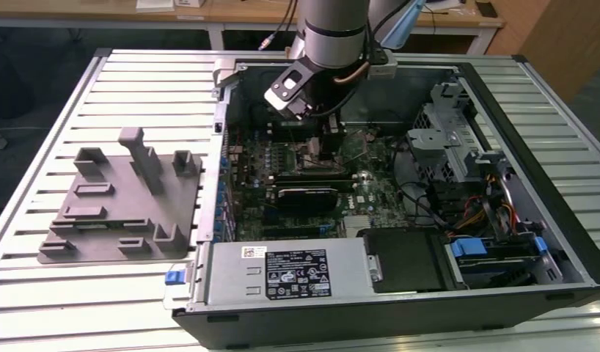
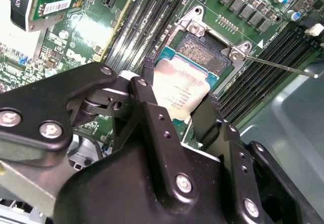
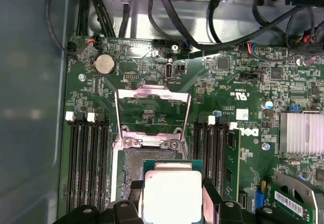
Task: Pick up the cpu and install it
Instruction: 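Place the cpu into insertion slot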
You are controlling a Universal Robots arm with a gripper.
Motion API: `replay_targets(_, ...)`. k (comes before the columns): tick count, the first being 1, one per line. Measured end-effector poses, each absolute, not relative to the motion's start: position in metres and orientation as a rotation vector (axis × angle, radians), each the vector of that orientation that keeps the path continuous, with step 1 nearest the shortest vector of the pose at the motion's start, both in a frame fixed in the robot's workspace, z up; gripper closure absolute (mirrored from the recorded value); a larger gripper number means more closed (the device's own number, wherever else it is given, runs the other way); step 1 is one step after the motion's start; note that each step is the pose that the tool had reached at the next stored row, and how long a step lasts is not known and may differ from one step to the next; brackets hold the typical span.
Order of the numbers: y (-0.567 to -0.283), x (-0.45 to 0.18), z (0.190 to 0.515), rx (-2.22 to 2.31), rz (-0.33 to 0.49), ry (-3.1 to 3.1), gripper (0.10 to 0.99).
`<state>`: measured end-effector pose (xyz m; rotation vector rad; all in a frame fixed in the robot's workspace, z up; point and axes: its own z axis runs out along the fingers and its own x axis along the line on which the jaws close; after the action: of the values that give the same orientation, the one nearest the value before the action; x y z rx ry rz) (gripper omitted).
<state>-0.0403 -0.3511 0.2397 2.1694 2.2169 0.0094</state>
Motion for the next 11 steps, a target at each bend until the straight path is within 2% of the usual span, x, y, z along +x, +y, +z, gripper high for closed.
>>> replay_targets(11, -0.3480, -0.0402, 0.2378, 2.170, 0.010, 2.216, 0.545)
